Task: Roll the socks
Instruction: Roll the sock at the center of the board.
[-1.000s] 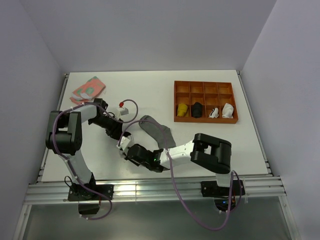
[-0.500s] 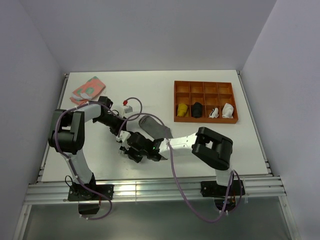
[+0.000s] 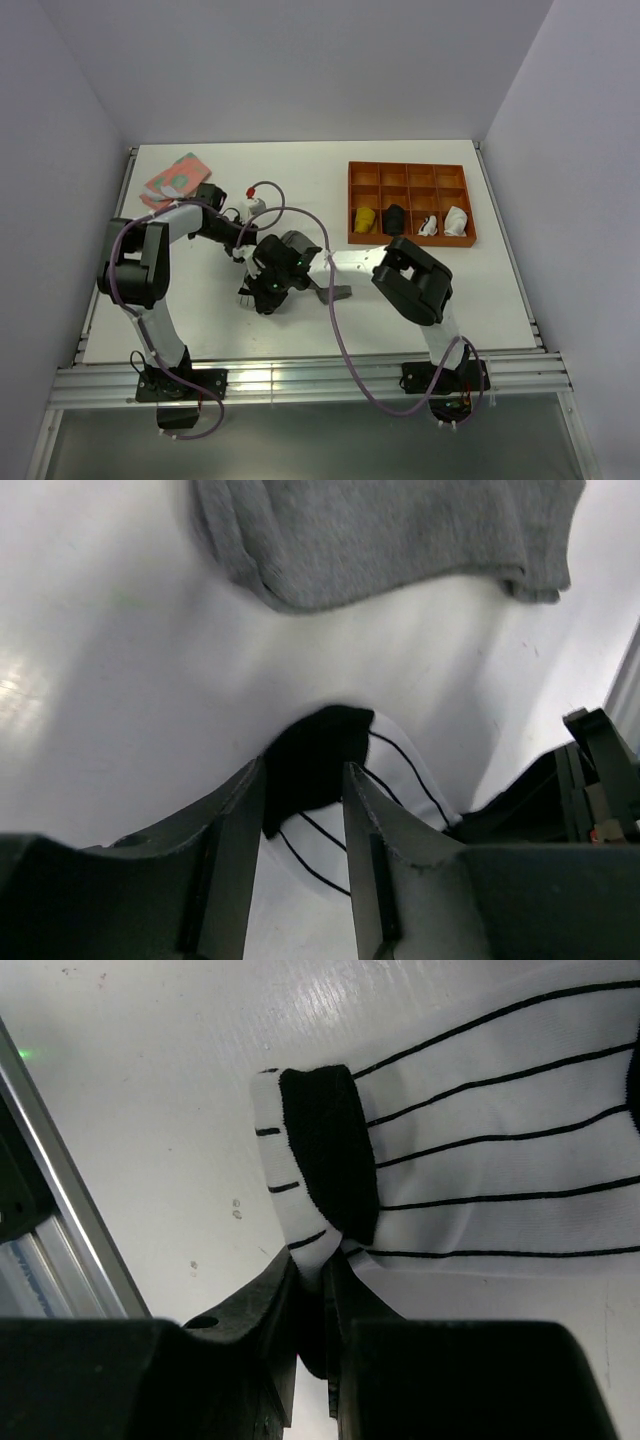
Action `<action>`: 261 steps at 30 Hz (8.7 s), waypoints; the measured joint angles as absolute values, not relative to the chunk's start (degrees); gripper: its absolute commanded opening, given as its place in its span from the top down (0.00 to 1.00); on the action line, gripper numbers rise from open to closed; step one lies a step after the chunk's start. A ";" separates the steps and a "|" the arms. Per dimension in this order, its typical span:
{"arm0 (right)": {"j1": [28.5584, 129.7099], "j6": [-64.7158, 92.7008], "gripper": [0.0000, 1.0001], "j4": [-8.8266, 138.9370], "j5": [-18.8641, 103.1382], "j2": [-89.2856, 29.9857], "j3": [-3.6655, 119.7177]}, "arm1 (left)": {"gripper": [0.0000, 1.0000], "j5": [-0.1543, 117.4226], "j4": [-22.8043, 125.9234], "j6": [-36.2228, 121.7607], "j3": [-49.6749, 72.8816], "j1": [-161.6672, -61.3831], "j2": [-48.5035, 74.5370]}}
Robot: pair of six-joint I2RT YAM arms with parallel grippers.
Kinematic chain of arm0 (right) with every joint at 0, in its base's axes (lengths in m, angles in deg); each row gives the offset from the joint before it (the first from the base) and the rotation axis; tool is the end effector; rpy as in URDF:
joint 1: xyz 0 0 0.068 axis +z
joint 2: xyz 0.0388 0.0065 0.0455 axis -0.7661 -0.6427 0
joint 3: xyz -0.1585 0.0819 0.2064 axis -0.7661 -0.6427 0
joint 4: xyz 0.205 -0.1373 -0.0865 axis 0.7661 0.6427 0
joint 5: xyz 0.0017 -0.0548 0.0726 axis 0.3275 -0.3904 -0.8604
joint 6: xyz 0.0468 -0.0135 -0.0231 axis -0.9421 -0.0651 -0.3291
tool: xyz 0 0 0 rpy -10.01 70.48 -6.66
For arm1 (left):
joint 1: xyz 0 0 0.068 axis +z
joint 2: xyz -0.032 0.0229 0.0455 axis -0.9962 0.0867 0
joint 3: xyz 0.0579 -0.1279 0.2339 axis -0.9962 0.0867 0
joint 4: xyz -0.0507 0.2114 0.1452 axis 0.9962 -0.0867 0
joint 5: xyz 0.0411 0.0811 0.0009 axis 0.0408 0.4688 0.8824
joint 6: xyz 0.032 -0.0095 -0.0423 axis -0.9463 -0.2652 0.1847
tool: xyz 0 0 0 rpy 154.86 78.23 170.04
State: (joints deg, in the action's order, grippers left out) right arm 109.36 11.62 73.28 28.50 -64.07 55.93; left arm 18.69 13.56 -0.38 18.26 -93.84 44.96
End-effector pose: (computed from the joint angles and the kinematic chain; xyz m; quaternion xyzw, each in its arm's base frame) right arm 0.2049 0.3711 0.1496 -0.4486 0.8122 0.3294 0.1746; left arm 0.3339 -0.0786 0.1513 0.3542 0.8367 -0.3788 0.1757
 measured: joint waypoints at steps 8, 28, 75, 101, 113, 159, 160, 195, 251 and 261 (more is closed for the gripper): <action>107.79 10.41 1.00 76.32 24.15 -65.73 58.18 | 0.52 18.67 22.69 7.53 20.68 -88.99 38.93; 101.78 8.47 0.97 94.46 11.32 -76.33 74.09 | 0.43 16.99 15.13 -15.55 31.11 -78.74 18.10; 98.76 7.77 0.97 102.87 7.71 -81.47 81.63 | 0.40 22.30 19.72 -32.12 46.50 -100.05 14.47; 98.89 3.18 0.68 93.65 10.40 -75.94 72.23 | 0.92 19.96 18.06 -30.63 40.81 -98.92 27.02; 99.24 -2.98 0.49 81.61 27.71 -61.01 53.81 | 1.00 13.33 0.51 -35.73 28.53 -92.75 40.85; 118.67 24.34 0.54 57.19 58.99 -62.54 49.74 | 1.00 9.66 -27.51 -41.06 11.09 -88.66 63.01; 118.67 24.38 0.58 57.04 59.52 -62.94 49.98 | 1.00 9.64 -27.60 -41.30 11.09 -88.64 63.04; 118.65 22.98 0.96 54.61 62.68 -61.49 46.95 | 0.67 8.33 -18.99 -30.39 5.91 -82.83 58.29; 99.70 3.33 0.97 59.42 8.79 -71.68 56.74 | 0.59 12.83 16.90 -0.14 17.14 -82.41 43.93; 96.53 2.35 0.97 70.53 3.08 -75.07 63.34 | 0.50 13.79 9.36 -17.67 20.88 -80.49 34.56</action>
State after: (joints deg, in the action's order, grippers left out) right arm 96.53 2.35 70.53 3.08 -75.07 63.34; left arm 13.79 9.36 -17.67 20.88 -80.49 34.56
